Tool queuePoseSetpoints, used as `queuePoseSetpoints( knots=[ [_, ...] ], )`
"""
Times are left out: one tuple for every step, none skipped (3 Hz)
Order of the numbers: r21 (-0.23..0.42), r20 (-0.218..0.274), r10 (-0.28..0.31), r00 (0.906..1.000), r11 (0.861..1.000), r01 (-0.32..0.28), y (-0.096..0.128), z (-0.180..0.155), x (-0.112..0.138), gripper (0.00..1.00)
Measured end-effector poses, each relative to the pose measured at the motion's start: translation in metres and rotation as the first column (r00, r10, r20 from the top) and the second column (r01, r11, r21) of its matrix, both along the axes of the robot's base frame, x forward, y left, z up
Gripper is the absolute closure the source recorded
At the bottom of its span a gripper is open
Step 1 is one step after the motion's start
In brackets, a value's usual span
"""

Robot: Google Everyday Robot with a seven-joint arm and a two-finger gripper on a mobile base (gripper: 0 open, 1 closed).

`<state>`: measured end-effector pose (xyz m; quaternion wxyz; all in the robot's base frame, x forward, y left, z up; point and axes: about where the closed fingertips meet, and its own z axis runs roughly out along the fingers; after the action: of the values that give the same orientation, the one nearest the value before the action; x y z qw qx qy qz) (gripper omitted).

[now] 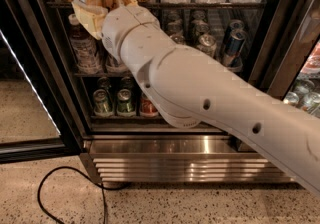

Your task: Pick orange can from top shelf of fridge

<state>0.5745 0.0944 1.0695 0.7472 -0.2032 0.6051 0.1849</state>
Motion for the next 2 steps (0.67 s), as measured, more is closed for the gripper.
queuePoseSetpoints(
  knots=[
    [-0.002, 0.028, 0.031, 0.9991, 1.000, -0.031, -0.015, -0.030, 0.005, 1.00],
    [0.023, 0.051, 0.064, 0.9966, 0.998, -0.066, -0.034, -0.061, 0.013, 1.00]
  ],
)
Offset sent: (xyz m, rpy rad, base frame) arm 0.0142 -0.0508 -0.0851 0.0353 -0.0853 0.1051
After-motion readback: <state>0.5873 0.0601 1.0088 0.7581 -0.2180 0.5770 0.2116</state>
